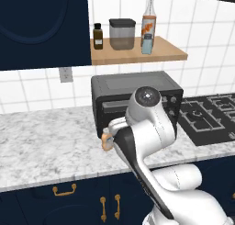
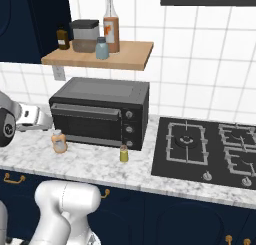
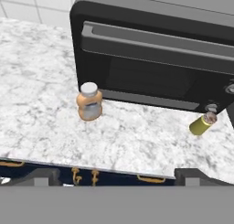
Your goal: Put the shaker and condiment bottle from the counter next to their counterparts in the cabinet.
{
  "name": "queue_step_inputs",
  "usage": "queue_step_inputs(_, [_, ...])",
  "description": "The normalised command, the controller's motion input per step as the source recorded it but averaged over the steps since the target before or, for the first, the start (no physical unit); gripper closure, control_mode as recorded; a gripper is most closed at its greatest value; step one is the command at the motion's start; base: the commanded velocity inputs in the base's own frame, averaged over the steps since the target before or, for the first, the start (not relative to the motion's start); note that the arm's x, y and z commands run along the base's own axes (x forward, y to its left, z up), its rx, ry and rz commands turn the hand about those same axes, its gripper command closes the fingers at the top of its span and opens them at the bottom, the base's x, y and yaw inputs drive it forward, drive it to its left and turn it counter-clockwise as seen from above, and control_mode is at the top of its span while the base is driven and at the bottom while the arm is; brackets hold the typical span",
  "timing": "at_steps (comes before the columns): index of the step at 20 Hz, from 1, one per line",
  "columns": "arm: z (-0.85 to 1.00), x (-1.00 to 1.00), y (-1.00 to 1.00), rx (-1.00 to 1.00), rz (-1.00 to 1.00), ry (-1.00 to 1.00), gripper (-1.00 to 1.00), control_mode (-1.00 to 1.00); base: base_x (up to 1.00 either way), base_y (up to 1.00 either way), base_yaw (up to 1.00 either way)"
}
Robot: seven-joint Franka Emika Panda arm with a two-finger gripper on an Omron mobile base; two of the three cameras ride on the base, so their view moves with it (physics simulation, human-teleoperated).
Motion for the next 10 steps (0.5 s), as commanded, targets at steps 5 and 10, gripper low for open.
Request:
queue_step_inputs(5, [0.00, 0.00, 0.37, 0.00, 0.00, 0.00, -1.00, -1.00, 0.00, 0.00, 0.00])
queue_step_inputs(10, [0.00, 0.00, 0.26, 0.00, -0.02, 0.00, -1.00, -1.00, 0.00, 0.00, 0.00])
